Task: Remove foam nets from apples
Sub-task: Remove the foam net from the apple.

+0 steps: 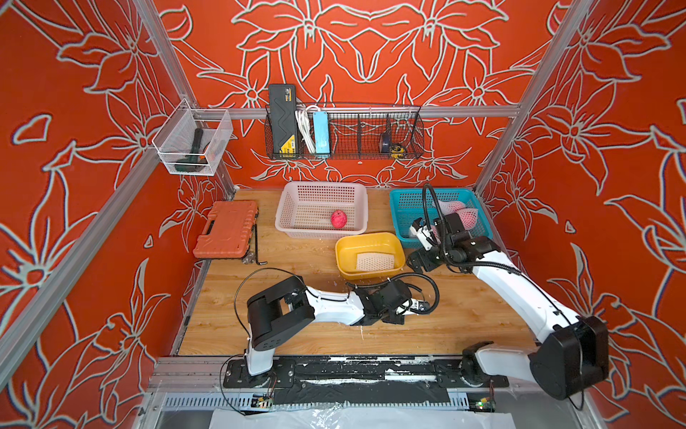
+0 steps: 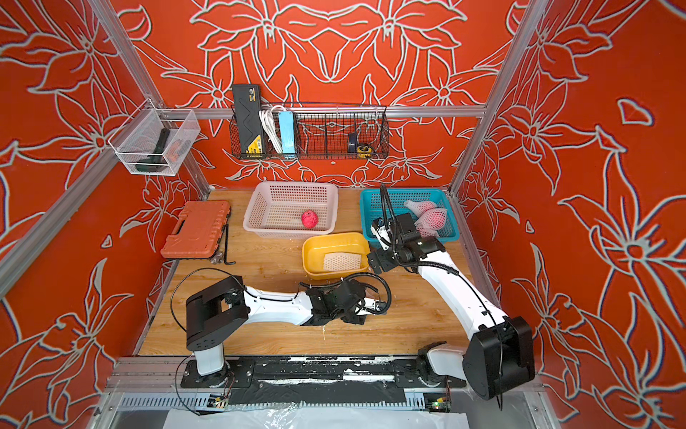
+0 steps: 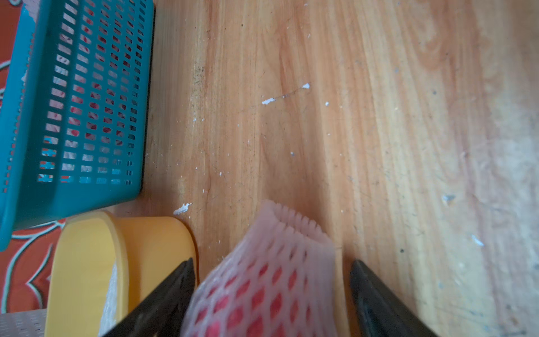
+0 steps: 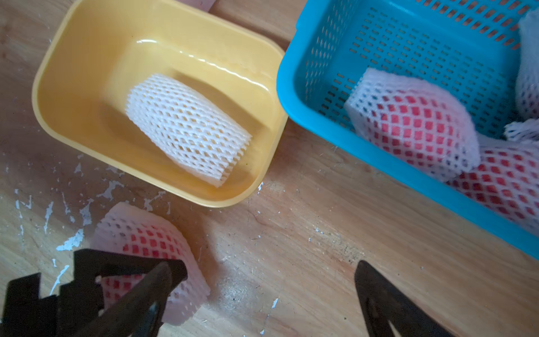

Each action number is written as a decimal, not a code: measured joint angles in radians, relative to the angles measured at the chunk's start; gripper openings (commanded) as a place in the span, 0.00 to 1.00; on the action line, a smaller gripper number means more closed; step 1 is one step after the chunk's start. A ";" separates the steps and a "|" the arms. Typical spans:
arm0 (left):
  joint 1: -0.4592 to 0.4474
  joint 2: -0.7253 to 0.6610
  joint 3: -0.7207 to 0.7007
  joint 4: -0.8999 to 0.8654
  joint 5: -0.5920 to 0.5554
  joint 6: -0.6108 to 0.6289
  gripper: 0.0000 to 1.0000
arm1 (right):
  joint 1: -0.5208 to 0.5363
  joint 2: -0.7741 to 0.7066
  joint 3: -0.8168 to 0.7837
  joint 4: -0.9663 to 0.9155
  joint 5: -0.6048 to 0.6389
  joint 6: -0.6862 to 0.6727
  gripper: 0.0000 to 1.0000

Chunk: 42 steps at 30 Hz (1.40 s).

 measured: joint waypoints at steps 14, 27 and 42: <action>0.088 0.003 0.098 -0.261 0.087 -0.115 0.94 | -0.026 0.000 -0.018 0.010 -0.017 0.029 0.98; 0.163 -0.066 -0.047 -0.161 0.189 -0.145 0.81 | -0.086 -0.043 -0.085 0.034 -0.080 0.085 0.98; 0.279 -0.254 -0.348 0.130 0.401 -0.181 0.76 | -0.105 -0.069 -0.160 0.054 -0.418 0.121 0.82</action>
